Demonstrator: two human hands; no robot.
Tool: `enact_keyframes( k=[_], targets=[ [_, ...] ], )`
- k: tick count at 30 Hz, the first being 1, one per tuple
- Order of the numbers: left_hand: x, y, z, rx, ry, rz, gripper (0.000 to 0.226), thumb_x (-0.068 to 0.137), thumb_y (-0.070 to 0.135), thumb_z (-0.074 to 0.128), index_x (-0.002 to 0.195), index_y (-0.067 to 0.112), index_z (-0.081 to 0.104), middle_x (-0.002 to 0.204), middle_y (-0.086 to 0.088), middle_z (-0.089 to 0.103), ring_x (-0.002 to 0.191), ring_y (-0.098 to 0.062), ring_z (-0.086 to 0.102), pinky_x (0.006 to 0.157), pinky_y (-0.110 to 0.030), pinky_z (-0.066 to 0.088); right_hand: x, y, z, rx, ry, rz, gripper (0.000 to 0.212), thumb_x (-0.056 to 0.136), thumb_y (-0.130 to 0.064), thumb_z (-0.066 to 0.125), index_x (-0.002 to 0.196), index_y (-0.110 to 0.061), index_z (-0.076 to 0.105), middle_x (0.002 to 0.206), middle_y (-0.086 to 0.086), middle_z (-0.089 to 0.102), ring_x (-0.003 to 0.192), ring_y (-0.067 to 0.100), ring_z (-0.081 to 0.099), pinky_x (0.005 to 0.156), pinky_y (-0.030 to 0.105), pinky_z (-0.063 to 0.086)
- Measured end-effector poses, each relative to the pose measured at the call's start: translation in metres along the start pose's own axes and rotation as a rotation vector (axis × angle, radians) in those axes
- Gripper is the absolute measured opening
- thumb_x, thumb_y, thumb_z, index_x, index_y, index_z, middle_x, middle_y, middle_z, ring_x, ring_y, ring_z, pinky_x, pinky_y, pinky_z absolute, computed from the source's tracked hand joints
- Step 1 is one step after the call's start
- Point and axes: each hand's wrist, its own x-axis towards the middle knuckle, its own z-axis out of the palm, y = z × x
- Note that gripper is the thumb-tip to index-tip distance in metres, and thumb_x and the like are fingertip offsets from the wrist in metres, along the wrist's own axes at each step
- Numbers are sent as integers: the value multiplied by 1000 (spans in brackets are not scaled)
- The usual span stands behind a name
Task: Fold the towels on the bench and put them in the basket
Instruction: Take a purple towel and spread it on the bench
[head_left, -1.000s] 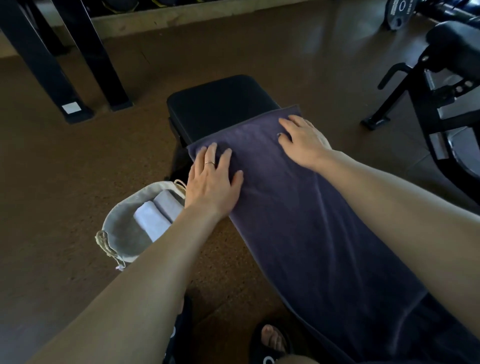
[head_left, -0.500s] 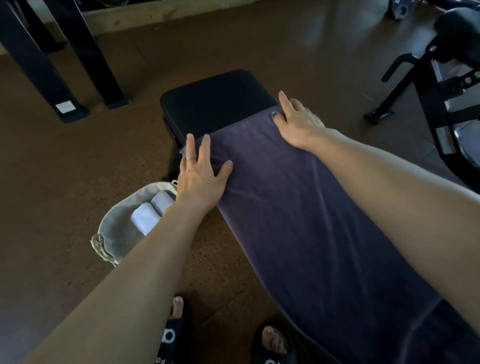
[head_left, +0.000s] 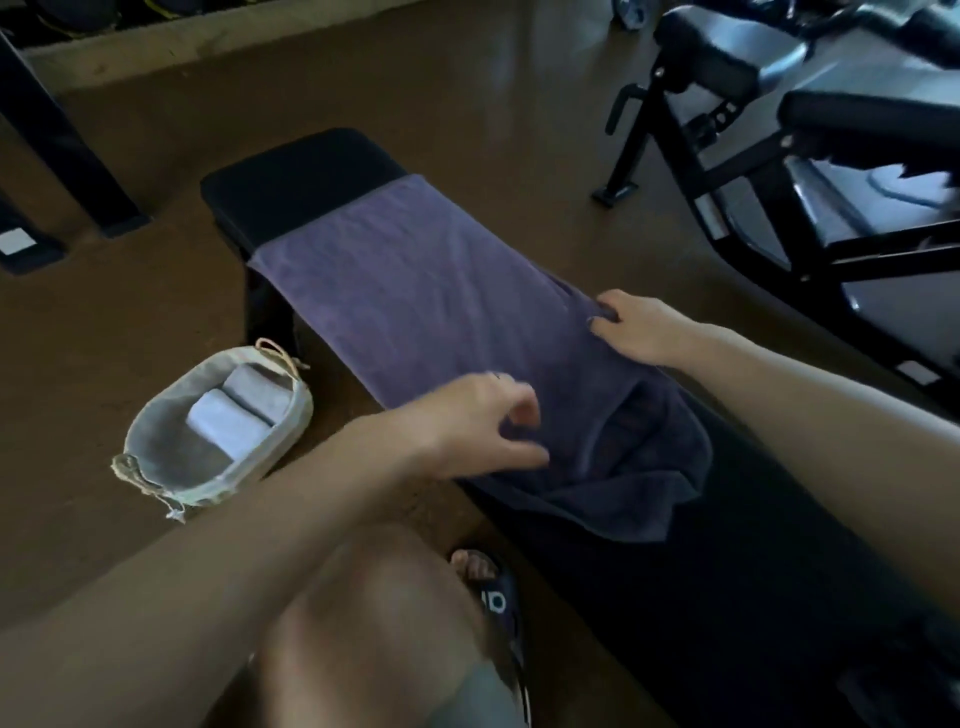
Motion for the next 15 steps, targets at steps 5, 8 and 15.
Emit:
enact_keyframes(
  k=[5, 8, 15],
  targets=[
    [-13, 62, 53, 450, -92, 187, 49, 89, 54, 67, 122, 21, 55, 122, -1, 56, 110, -24, 56, 89, -41, 50, -48, 40, 3, 81, -9, 96, 40, 104, -45, 52, 132, -17, 57, 129, 7, 63, 105, 23, 59, 86, 38, 45],
    [-13, 74, 74, 593, -14, 166, 51, 93, 48, 63, 131, 18, 47, 130, -7, 50, 115, -28, 53, 86, -42, 49, -65, 54, 4, 225, 122, 101, 55, 98, -32, 67, 147, -13, 50, 136, 8, 62, 122, 27, 60, 102, 40, 49],
    [-16, 87, 105, 702, 156, 166, 34, 102, 25, 48, 134, 17, 47, 140, -11, 46, 111, -29, 52, 80, -41, 49, -87, 61, 17, 312, 181, 25, 56, 92, -9, 70, 145, -12, 51, 118, 1, 64, 109, 18, 60, 92, 34, 49]
  ],
)
